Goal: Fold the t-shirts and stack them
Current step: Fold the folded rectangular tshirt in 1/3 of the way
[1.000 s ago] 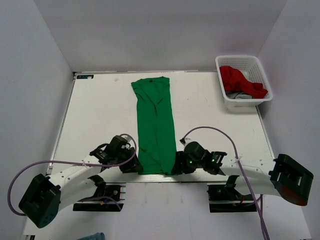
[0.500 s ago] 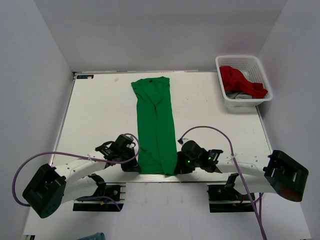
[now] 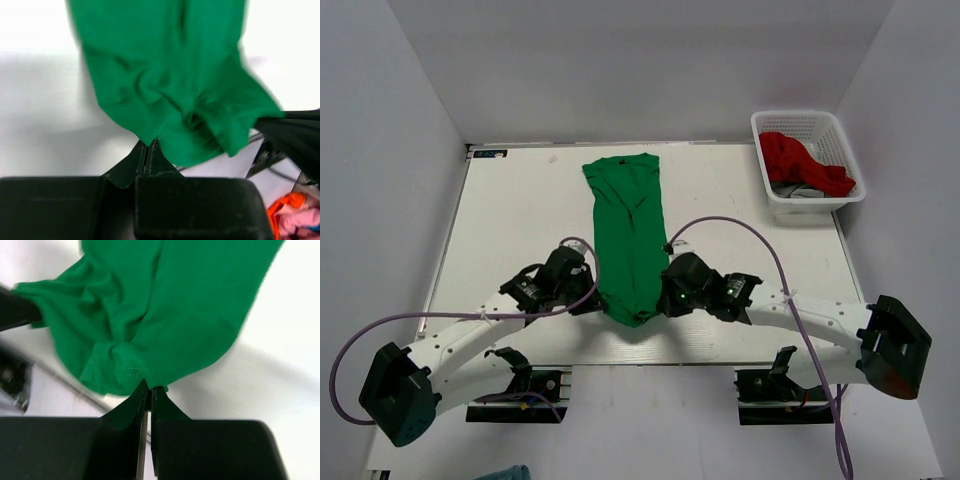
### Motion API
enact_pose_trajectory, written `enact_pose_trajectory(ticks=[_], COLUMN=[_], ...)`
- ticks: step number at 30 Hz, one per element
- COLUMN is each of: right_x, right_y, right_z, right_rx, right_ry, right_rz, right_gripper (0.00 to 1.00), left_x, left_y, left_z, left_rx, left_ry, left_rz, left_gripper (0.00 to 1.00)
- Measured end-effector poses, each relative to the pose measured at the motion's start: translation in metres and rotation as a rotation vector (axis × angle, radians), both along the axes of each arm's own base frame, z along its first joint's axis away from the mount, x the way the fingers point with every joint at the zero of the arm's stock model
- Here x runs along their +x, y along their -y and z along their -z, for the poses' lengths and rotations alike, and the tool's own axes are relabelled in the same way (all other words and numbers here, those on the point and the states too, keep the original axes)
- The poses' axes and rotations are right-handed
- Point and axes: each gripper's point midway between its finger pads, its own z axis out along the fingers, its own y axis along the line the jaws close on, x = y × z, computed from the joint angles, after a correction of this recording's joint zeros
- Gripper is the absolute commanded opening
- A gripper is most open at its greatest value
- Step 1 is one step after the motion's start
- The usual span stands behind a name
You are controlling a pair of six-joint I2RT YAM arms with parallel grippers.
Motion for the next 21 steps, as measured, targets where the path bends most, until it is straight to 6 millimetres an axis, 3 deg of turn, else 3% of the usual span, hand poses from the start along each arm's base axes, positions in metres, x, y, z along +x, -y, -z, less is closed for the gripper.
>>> enact_pose_trajectory(ticks=[6, 16, 21], right_x=[0.049, 0.136, 0.170], right_y=[0.006, 0.009, 0.014], right_z=[-0.013, -0.041, -0.053], right_rx=[-0.110, -0.196, -0.209], right_ry=[0.117, 0.286, 0.343], right_rz=[0.131, 0.296, 0.327], right_gripper=[0.00, 0.00, 0.00], left_x=[0.047, 0.127, 0.161], left_y=[0.010, 0.003, 0.001], left_z=[-0.031, -0.071, -0.080], left_rx=[0.028, 0.149, 0.189], left_ry=[0.110, 0.270, 0.302], left_rz=[-0.070, -0.284, -0.342], left_gripper=[0.00, 0.00, 0.00])
